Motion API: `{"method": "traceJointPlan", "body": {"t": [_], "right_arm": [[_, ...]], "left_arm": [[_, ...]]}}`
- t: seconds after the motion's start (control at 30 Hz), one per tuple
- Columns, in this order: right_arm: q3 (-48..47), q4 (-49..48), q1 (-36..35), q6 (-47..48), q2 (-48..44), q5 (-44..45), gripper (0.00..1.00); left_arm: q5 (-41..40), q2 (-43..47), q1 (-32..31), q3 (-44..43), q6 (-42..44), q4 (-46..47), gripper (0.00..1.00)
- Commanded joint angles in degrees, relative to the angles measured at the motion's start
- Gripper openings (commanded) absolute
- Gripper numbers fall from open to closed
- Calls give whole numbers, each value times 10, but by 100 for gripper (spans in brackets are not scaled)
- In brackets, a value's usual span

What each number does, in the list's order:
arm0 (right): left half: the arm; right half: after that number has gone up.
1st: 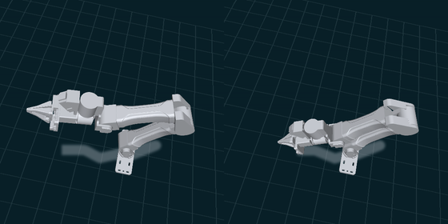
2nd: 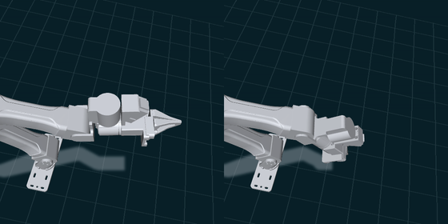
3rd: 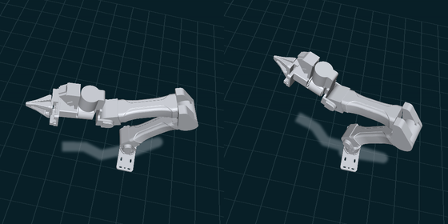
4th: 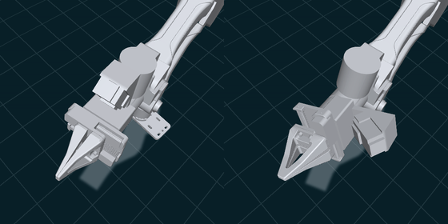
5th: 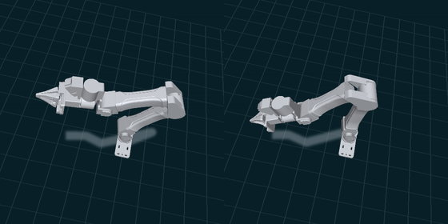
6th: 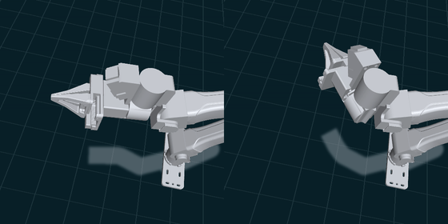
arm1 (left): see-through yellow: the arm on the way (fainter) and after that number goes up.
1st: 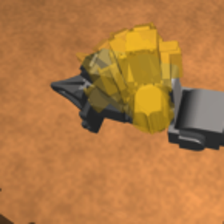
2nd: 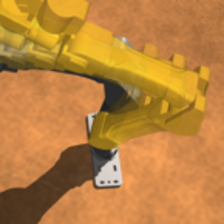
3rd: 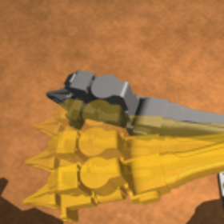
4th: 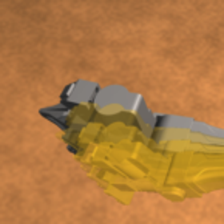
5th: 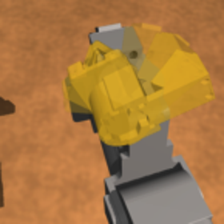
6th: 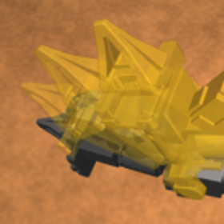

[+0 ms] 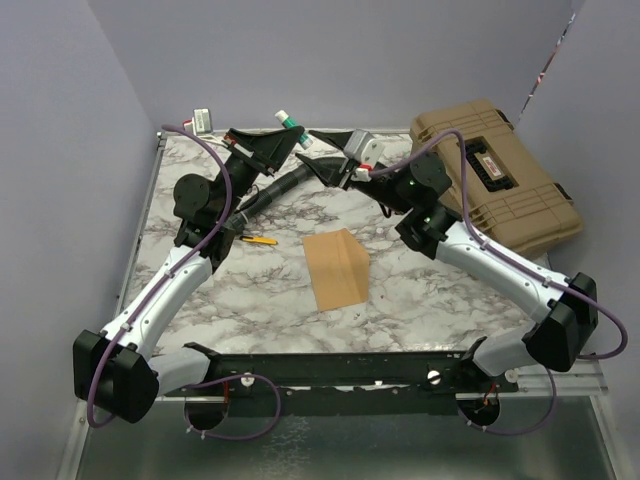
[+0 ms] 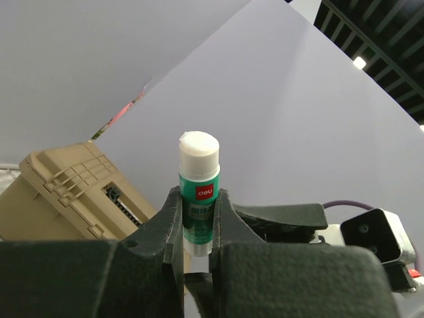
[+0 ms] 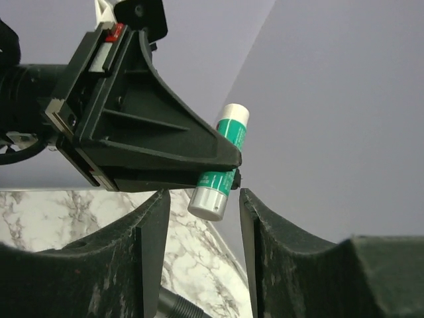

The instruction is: Place the letter into the envelope and seal it

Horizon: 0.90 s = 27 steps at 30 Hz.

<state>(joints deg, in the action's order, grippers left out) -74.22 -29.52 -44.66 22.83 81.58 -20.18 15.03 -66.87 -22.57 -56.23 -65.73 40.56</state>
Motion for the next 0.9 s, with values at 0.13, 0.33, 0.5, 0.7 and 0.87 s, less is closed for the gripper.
{"method": "traceJointPlan", "body": {"t": [0.13, 0.33, 0.5, 0.7, 0.87], "right_arm": [[-17, -24, -9, 38, 23, 59, 26], [-22, -32, -10, -31, 13, 62, 19], [-33, -30, -10, -102, 10, 67, 38], [-26, -38, -10, -104, 11, 81, 55], [-22, -41, -10, -99, 6, 60, 39]], "left_arm": [[-3, 16, 1, -5, 10, 2, 0], [-2, 13, 1, -4, 10, 2, 0], [-2, 12, 1, -2, 10, 2, 0], [-1, 13, 1, 1, 9, 2, 0], [-1, 12, 1, 2, 9, 2, 0]]}}
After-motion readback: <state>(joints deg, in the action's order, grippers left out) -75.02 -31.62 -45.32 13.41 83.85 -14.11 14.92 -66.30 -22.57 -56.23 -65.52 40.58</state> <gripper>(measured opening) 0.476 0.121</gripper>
